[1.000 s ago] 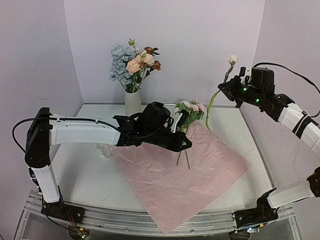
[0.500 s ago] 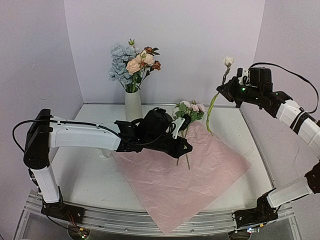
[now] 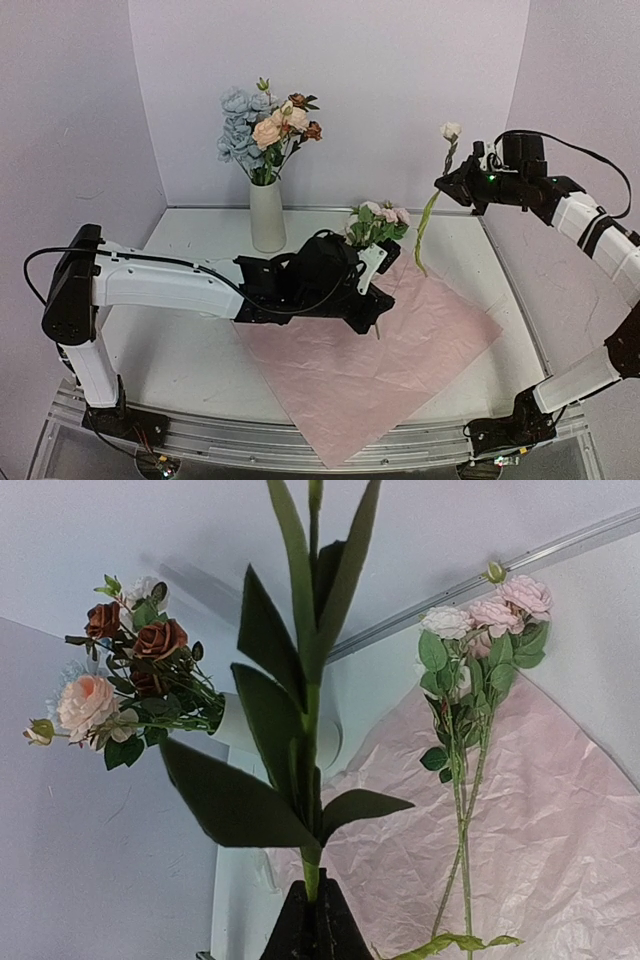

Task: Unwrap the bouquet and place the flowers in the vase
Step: Pick up the fake flower from the wrapping paper.

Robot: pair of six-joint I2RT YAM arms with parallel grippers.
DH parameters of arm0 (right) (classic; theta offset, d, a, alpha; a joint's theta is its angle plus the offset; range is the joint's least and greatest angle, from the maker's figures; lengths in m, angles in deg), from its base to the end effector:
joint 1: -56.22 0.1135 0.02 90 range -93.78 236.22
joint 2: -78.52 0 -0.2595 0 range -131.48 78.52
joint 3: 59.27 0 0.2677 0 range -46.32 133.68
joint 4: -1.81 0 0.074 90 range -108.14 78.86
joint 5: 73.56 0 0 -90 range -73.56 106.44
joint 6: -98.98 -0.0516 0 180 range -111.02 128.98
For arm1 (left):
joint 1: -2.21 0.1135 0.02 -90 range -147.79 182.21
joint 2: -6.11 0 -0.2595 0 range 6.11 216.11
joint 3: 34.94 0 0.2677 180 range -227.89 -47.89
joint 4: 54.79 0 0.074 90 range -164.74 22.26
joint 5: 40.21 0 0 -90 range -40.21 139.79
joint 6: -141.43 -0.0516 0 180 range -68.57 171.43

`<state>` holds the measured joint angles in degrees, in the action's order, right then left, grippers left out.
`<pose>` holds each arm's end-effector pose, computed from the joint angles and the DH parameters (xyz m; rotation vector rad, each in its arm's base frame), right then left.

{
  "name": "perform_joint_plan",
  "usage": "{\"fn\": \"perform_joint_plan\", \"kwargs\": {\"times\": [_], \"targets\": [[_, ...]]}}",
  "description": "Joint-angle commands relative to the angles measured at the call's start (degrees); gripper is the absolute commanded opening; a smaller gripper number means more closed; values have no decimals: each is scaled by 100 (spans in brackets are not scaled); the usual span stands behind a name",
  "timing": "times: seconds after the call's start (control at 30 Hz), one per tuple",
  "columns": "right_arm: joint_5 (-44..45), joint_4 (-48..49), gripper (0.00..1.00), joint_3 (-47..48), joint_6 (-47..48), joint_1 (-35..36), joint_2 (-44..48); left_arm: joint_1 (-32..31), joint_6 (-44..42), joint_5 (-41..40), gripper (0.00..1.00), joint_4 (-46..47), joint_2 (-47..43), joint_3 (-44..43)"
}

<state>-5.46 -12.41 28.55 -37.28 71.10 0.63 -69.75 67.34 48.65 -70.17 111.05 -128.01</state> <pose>0.3341 0.1087 0.4043 0.1696 1.7571 1.1093 0.1436 -0.4376 0.2517 1.0123 1.9299 -0.9064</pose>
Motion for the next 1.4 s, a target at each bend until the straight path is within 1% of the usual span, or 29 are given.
{"fn": "perform_joint_plan", "kwargs": {"times": [0.0,0.23,0.4,0.7,0.73,0.77,0.8,0.87,0.9,1.0,1.07,1.13,1.23,1.37], "targets": [[76,558,0,349,100,-186,-59,-240,-344,167,0,-485,-56,36],[-20,550,0,337,109,-239,-30,-344,-549,154,0,-499,129,-13],[-93,493,0,350,145,-282,-50,-610,-917,-304,0,-527,232,-35],[-49,479,0,292,221,-336,20,-631,-844,-362,0,-591,297,-6],[-47,479,0,289,238,-338,33,-629,-807,-434,2,-590,296,-4],[-38,477,0,283,256,-341,45,-630,-750,-541,8,-592,299,-7],[-30,473,0,267,276,-337,55,-630,-660,-674,18,-597,290,-22],[2,473,0,232,328,-337,85,-626,-442,-947,47,-605,249,-70],[39,472,0,197,358,-337,99,-621,-317,-1059,59,-616,209,-110],[201,457,0,109,452,-338,156,-601,22,-1170,81,-618,-3,-196],[326,452,0,57,516,-341,200,-539,177,-1058,87,-618,-162,-219],[381,444,0,12,574,-344,227,-396,370,-824,90,-620,-348,-227],[414,446,0,-52,625,-342,271,-63,697,-291,92,-622,-517,-268],[381,446,0,-101,645,-343,346,229,868,-66,91,-616,-489,-511]]}}
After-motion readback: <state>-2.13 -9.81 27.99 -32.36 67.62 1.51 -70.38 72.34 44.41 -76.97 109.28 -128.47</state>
